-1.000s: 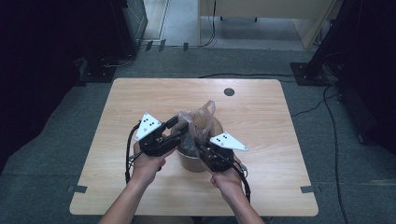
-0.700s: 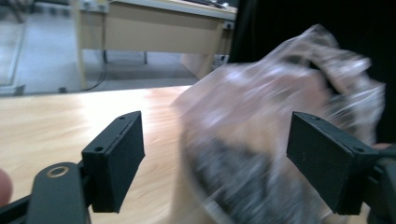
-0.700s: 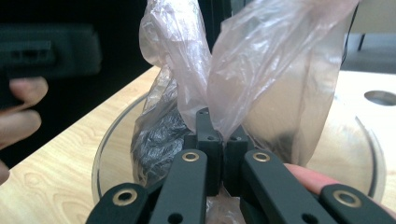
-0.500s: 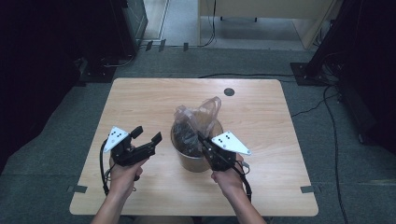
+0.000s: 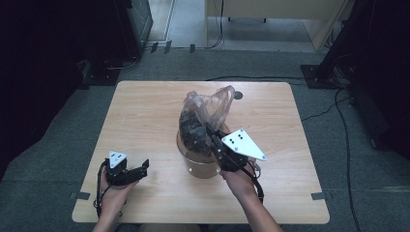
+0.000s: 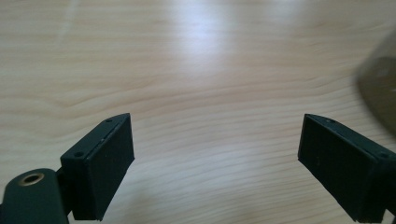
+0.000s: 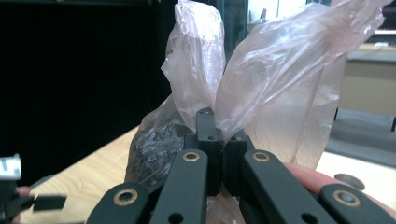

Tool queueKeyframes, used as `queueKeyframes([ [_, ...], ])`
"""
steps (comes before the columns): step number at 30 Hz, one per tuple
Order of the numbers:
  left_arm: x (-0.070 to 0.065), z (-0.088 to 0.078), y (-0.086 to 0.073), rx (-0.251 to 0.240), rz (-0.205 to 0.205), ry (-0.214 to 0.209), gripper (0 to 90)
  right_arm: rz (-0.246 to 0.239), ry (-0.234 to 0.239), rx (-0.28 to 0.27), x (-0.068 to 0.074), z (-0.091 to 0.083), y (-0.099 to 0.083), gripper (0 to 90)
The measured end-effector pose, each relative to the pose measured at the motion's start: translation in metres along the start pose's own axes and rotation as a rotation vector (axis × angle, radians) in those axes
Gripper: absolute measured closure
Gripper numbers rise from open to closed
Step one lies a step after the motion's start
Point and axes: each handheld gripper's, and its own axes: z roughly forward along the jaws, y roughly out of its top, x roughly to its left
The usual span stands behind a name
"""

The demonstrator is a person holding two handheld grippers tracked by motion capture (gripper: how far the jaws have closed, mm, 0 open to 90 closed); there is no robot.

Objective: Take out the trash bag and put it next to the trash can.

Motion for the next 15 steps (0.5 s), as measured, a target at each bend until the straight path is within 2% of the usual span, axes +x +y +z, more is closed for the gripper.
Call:
queueKeyframes([
  [4,0.005,0.008,-0.009,0.073,0.023,0.018,10.4,-0.019,-0.011,-0.038,-0.004,-0.004,0.014,90.0],
  [6,0.006,0.01,-0.011,0.086,0.035,0.022,10.4,-0.023,-0.021,-0.055,-0.007,-0.007,0.021,90.0],
  [10,0.008,0.011,-0.013,0.076,0.044,0.041,10.4,-0.028,-0.049,-0.089,-0.017,-0.013,0.035,90.0],
  [15,0.017,0.01,-0.013,0.079,0.042,0.055,10.4,-0.037,-0.092,-0.117,-0.036,-0.02,0.052,90.0],
])
